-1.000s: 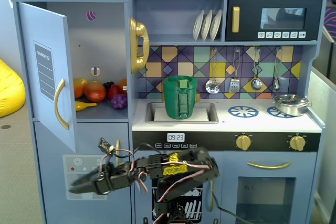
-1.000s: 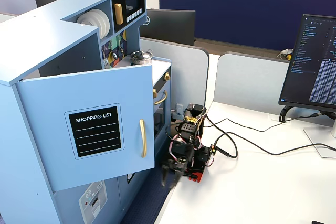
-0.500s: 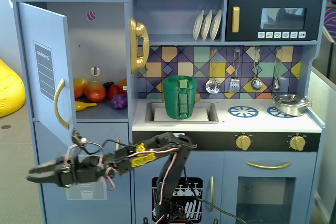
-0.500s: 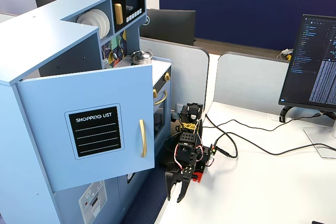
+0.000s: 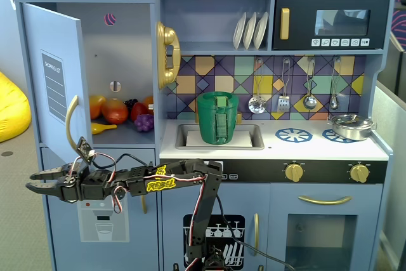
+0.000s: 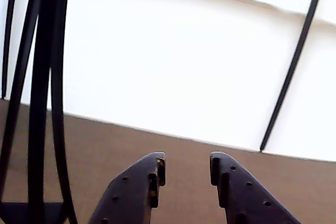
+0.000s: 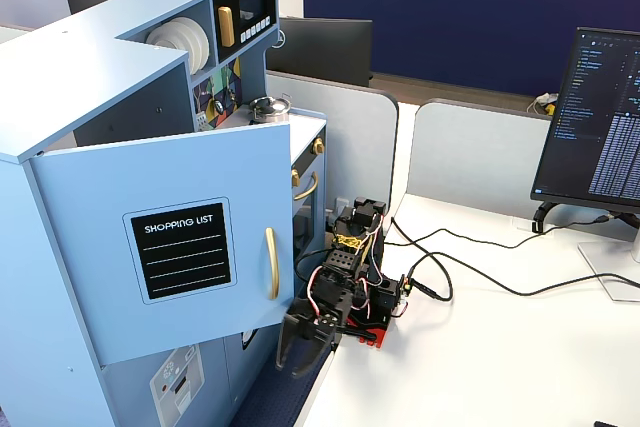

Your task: Close the left cabinet door

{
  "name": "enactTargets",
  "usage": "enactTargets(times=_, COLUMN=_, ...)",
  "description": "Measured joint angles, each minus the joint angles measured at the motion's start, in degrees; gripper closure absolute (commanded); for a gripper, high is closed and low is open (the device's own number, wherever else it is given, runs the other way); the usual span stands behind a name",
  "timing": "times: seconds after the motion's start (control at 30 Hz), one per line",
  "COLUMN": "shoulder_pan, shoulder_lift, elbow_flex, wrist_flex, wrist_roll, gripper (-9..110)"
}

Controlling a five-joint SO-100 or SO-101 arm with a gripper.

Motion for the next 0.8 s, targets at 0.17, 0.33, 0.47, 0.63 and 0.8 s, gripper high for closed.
enactTargets(times=0.17, shoulder_pan=7.6, shoulder_lift=6.4, elbow_flex=8.1, wrist_flex=-0.6, wrist_roll=-1.2, gripper=102)
enactTargets(times=0.33, shoulder_pan=18.5, shoulder_lift=13.4, elbow_flex=14.5, wrist_flex=-1.1, wrist_roll=-1.2, gripper=102)
enactTargets(times=0.47, shoulder_pan=26.8, shoulder_lift=16.5, elbow_flex=15.2, wrist_flex=-0.4, wrist_roll=-1.1, gripper=102)
enactTargets(times=0.63, shoulder_pan=35.0, shoulder_lift=17.1, elbow_flex=14.7, wrist_flex=4.0, wrist_roll=0.3, gripper=102)
enactTargets(times=0.8, shoulder_pan=40.3, shoulder_lift=16.8, elbow_flex=13.1, wrist_flex=6.1, wrist_roll=0.4, gripper=102)
